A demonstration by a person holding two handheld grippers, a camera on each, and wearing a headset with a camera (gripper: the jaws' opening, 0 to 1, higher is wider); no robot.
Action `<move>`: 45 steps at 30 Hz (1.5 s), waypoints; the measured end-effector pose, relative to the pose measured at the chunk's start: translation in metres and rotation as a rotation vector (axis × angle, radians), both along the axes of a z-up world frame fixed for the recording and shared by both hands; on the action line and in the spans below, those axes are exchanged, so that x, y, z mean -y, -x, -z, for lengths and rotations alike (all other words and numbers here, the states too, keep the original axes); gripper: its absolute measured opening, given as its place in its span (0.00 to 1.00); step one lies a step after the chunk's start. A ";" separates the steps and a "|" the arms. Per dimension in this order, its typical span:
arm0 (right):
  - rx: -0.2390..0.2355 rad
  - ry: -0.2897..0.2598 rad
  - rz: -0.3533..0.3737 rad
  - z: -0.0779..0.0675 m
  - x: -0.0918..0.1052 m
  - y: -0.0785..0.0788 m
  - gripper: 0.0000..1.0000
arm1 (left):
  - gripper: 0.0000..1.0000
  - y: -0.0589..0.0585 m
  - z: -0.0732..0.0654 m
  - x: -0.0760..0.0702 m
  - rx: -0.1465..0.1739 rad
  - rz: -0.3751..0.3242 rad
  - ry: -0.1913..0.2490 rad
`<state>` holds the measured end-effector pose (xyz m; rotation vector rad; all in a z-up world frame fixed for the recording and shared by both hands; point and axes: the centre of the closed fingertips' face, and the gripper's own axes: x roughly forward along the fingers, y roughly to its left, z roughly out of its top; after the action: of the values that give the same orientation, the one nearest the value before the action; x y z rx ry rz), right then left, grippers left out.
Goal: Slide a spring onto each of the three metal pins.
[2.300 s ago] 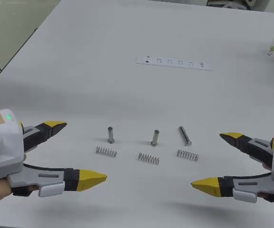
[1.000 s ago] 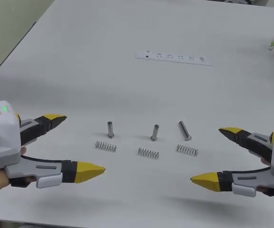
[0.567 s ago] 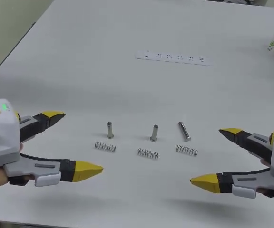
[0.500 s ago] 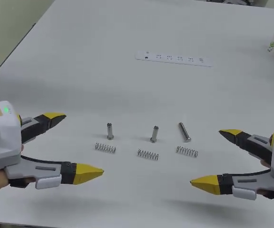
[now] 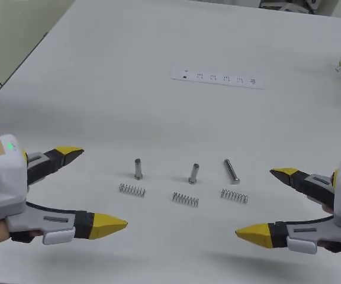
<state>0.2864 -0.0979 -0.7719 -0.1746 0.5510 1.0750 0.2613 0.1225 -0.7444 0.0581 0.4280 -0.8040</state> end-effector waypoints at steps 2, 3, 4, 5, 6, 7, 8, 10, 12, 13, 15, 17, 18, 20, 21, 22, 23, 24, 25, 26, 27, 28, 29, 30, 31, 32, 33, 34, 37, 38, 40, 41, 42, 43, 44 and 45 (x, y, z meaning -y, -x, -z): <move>0.000 0.000 0.005 -0.001 -0.001 -0.003 0.96 | 0.98 -0.001 0.000 0.000 0.001 -0.007 0.015; -0.004 -0.005 0.009 -0.003 -0.002 -0.005 0.96 | 0.98 -0.001 -0.001 0.001 0.002 -0.008 0.024; -0.007 -0.008 0.010 -0.004 -0.003 -0.006 0.95 | 0.98 -0.001 -0.001 0.001 0.003 -0.008 0.027; -0.008 -0.009 0.010 -0.004 -0.004 -0.007 0.95 | 0.98 -0.001 -0.001 0.002 0.006 -0.008 0.031; -0.007 -0.008 0.010 -0.005 -0.006 -0.008 0.95 | 0.98 -0.001 -0.001 0.002 0.007 -0.009 0.033; -0.005 -0.004 0.010 -0.005 -0.006 -0.009 0.94 | 0.98 -0.001 -0.001 0.002 0.006 -0.009 0.036; -0.003 -0.003 0.009 -0.005 -0.007 -0.011 0.94 | 0.98 -0.001 -0.001 0.002 0.006 -0.008 0.039; -0.008 -0.002 0.013 -0.005 -0.006 -0.016 0.93 | 0.98 -0.001 -0.001 0.003 0.006 -0.005 0.038; -0.026 -0.004 0.018 -0.005 -0.007 -0.020 0.90 | 0.98 0.000 -0.002 0.003 0.006 0.001 0.039; -0.028 -0.002 0.020 -0.005 -0.008 -0.022 0.88 | 0.98 0.000 -0.002 0.003 0.008 0.001 0.040; -0.026 0.002 0.022 -0.005 -0.009 -0.026 0.86 | 0.98 0.000 -0.002 0.003 0.007 0.001 0.046; -0.026 0.010 0.023 -0.005 -0.009 -0.031 0.85 | 0.98 0.001 0.000 0.003 0.007 0.001 0.046; -0.028 0.011 0.024 -0.005 -0.009 -0.032 0.84 | 0.98 0.001 0.001 0.002 0.003 -0.001 0.048; -0.035 0.012 0.027 -0.006 -0.010 -0.035 0.81 | 0.98 0.002 0.001 0.002 0.003 -0.001 0.053; -0.040 0.016 0.030 -0.006 -0.010 -0.038 0.79 | 0.98 0.002 0.001 0.003 0.003 0.001 0.054; -0.041 0.021 0.034 -0.006 -0.010 -0.040 0.78 | 0.98 0.003 0.001 0.003 0.006 0.003 0.052; -0.041 0.028 0.035 -0.005 -0.009 -0.042 0.77 | 0.98 0.003 0.000 0.004 0.009 0.007 0.052; -0.041 0.031 0.036 -0.005 -0.009 -0.044 0.76 | 0.98 0.003 0.000 0.004 0.009 0.010 0.056; -0.043 0.034 0.041 -0.005 -0.009 -0.046 0.75 | 0.98 0.003 -0.001 0.005 0.011 0.011 0.060; -0.054 0.042 0.049 -0.004 -0.009 -0.049 0.74 | 0.98 0.003 -0.003 0.006 0.016 0.015 0.063; -0.061 0.043 0.054 -0.004 -0.009 -0.052 0.73 | 0.98 0.003 -0.003 0.006 0.018 0.018 0.064; -0.073 0.045 0.063 -0.003 -0.009 -0.055 0.72 | 0.98 0.004 -0.003 0.007 0.017 0.022 0.062; -0.080 0.048 0.069 -0.002 -0.008 -0.057 0.71 | 0.98 0.004 -0.003 0.007 0.019 0.024 0.061; -0.089 0.053 0.072 -0.001 -0.009 -0.059 0.69 | 0.98 0.004 -0.002 0.007 0.015 0.024 0.061; -0.092 0.057 0.074 0.000 -0.009 -0.061 0.67 | 0.98 0.005 -0.002 0.006 0.015 0.024 0.060; -0.103 0.068 0.081 0.003 -0.008 -0.064 0.65 | 0.98 0.005 -0.001 0.006 0.016 0.024 0.059; -0.110 0.079 0.089 0.004 -0.007 -0.066 0.63 | 0.98 0.005 -0.001 0.006 0.013 0.022 0.058; -0.114 0.086 0.091 0.006 -0.007 -0.067 0.62 | 0.98 0.005 -0.001 0.006 0.013 0.021 0.058; -0.122 0.108 0.094 0.011 -0.008 -0.073 0.58 | 0.98 0.006 0.000 0.005 0.007 0.019 0.058; -0.125 0.118 0.096 0.013 -0.008 -0.074 0.57 | 0.98 0.006 0.001 0.005 0.007 0.019 0.058; -0.106 0.162 0.111 0.018 -0.004 -0.082 0.57 | 0.98 0.007 0.002 0.005 0.005 0.017 0.059; -0.107 0.173 0.117 0.020 -0.004 -0.084 0.55 | 0.98 0.007 0.002 0.004 0.004 0.016 0.060; -0.113 0.171 0.119 0.021 -0.005 -0.086 0.54 | 0.98 0.007 0.002 0.004 0.004 0.016 0.059; -0.120 0.170 0.128 0.022 -0.005 -0.090 0.53 | 0.98 0.007 0.003 0.004 0.002 0.019 0.055; -0.126 0.171 0.135 0.023 -0.005 -0.092 0.51 | 0.98 0.008 0.004 0.004 0.001 0.022 0.051; -0.132 0.173 0.138 0.024 -0.005 -0.094 0.50 | 0.98 0.008 0.005 0.004 0.001 0.024 0.049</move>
<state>0.3800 -0.0928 -0.7956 -0.2145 0.7649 0.9086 0.2537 0.1183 -0.7494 0.0183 0.4067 -0.8374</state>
